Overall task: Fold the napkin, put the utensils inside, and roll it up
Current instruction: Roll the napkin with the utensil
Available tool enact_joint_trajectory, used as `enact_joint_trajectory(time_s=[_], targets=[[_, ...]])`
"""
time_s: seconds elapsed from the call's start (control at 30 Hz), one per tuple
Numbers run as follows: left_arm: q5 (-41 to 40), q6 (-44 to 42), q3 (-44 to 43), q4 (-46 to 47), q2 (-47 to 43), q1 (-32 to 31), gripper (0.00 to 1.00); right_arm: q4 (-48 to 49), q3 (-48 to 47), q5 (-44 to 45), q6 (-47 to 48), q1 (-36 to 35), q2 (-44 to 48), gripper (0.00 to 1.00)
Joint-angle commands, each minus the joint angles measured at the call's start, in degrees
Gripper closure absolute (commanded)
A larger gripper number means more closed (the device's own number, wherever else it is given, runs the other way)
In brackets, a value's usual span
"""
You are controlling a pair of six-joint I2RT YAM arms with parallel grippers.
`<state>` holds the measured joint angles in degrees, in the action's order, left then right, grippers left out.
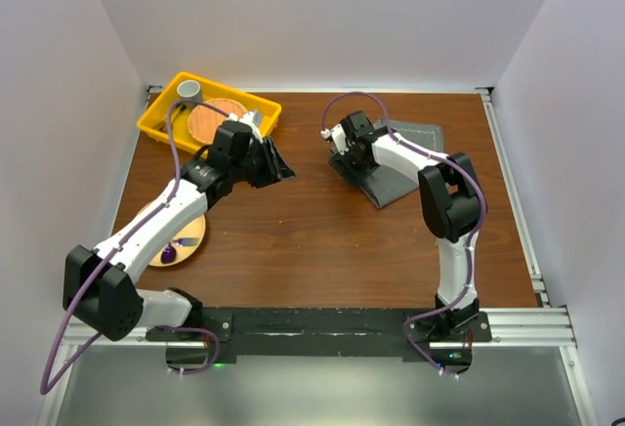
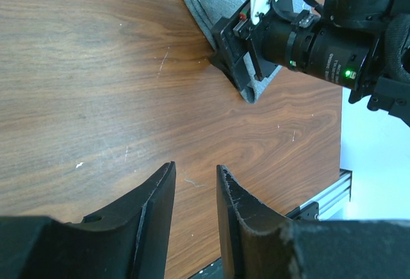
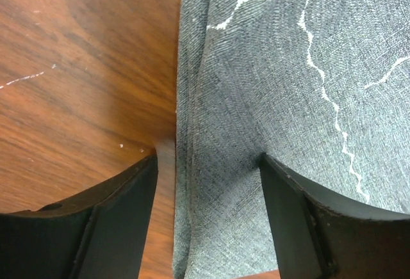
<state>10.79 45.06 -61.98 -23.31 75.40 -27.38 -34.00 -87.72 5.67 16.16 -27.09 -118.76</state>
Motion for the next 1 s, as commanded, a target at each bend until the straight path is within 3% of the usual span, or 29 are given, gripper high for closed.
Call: enact_joint_trajectory(time_s=[0.0, 0.43, 0.5, 0.63, 0.97], targets=[[1.2, 0.9, 0.3, 2.3, 0.5, 0.5, 0.64, 1.3, 1.4, -2.8, -0.1, 0.9, -1.9, 0.33], [2.7, 3.1, 3.0, 6.7, 3.5, 1.8, 0.62, 0.8, 2.3, -5.2, -2.4, 1.3, -4.5, 0.65], [5.1, 5.0, 3.4, 7.9, 5.7, 2.8, 0.61, -0.2, 1.9, -5.4, -2.7, 1.3, -4.9, 0.74], [6.9, 7.8, 2.0, 13.5, 11.2, 2.9, 0.49, -1.1, 1.3, -7.6, -3.7, 1.3, -4.6, 0.85], [10.7, 21.7, -3.8, 24.6, 27.5, 2.3, 0.46, -1.3, 0.9, -15.3, -4.8, 1.3, -3.9, 1.0]])
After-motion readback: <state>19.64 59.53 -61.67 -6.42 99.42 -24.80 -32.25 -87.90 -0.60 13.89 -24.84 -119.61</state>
